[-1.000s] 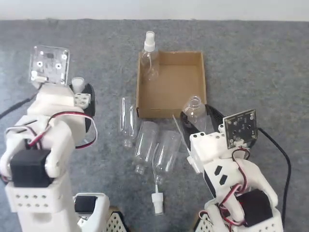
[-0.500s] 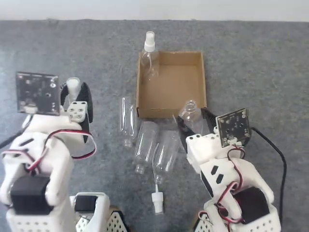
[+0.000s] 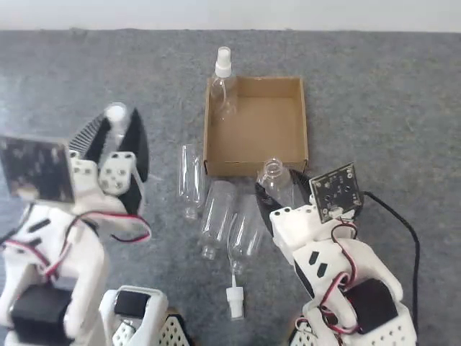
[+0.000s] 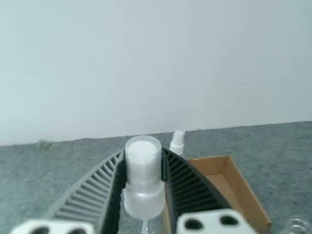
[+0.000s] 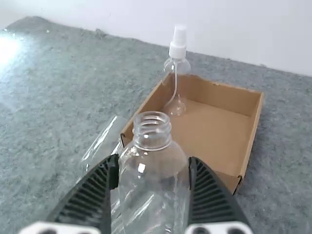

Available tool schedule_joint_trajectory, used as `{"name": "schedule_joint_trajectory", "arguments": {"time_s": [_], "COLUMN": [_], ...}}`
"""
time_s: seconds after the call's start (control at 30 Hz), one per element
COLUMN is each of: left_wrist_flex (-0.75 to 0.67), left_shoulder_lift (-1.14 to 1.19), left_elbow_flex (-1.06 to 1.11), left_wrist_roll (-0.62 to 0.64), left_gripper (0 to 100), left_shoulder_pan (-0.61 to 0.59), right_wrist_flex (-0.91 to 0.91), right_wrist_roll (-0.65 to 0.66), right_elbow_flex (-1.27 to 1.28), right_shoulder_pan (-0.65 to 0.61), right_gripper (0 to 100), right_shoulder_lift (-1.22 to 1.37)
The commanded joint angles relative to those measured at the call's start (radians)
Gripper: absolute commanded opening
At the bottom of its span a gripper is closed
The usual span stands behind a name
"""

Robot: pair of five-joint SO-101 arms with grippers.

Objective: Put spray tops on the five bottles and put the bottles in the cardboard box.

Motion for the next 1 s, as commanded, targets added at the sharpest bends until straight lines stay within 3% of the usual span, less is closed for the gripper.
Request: {"name": "schedule_joint_trajectory", "arguments": {"time_s": [0.0,0.5,0.7,0.97], "left_wrist_flex": [-0.075,-0.206,-0.219,-0.216], "left_shoulder_lift": [-0.035,-0.04,-0.04,-0.04], "left_elbow_flex": [-0.007,-0.007,-0.007,-0.005], "left_wrist_roll": [0.009,0.005,0.008,0.009], "left_gripper": [1,1,1,1], "left_shoulder_pan": [0.095,0.249,0.328,0.404], "right_wrist_flex": [-0.036,-0.056,-0.054,-0.081], "right_wrist_roll": [0.012,0.018,0.158,0.184], "right_elbow_flex": [0.017,0.032,0.032,0.054], "right_shoulder_pan": [-0.008,-0.007,-0.007,-0.008], "right_gripper": [5.1,5.1,1.7,1.2], "right_shoulder_lift": [-0.001,-0.001,-0.001,-0.001]}}
